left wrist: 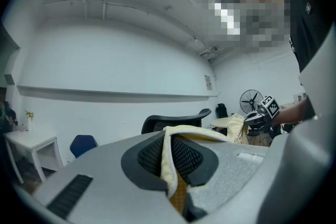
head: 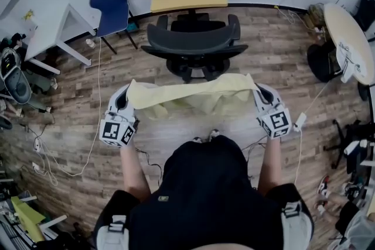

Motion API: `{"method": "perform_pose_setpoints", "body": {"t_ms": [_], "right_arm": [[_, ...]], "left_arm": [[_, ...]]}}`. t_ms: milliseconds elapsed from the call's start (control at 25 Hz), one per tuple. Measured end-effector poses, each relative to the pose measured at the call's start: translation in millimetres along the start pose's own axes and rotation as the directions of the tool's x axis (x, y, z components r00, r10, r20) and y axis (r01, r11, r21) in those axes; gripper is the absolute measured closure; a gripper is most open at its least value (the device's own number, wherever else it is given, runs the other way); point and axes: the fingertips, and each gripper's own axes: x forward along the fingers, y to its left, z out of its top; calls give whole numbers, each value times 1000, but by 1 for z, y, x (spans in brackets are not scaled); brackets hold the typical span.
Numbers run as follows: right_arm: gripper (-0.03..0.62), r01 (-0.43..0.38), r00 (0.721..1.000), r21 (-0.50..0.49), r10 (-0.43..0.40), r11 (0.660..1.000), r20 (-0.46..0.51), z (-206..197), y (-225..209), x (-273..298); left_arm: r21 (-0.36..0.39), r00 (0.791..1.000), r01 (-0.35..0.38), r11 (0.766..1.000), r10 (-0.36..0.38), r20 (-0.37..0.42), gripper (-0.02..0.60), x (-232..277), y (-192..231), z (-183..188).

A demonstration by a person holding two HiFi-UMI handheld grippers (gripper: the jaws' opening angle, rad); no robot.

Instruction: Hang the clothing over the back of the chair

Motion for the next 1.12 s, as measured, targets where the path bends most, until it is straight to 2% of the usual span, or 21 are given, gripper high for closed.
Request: {"method": "perform_pose_setpoints", "body": {"t_ms": [240, 480, 720, 1000, 1120], "right_arm": [[592, -32, 999, 4, 32, 999, -12, 3, -27, 7], [592, -54, 998, 0, 54, 999, -42, -7, -46, 6], [592, -62, 998, -4, 62, 998, 4, -3, -46, 4], [592, -44, 997, -34, 47, 998, 65, 22, -58, 2], [592, -31, 998, -19, 32, 999, 47, 24, -61, 5]], "left_arm": [[-25, 999, -28, 999, 29, 35, 578, 14, -11, 19], [-15, 997, -55, 998, 56, 45, 578, 20, -23, 25], [-14, 997, -75, 997, 76, 30, 578, 18, -25, 18], [3, 996, -71, 997, 71, 56, 578, 22, -20, 36], [1, 995, -65, 998, 65, 79, 578, 28, -12, 43]]}}
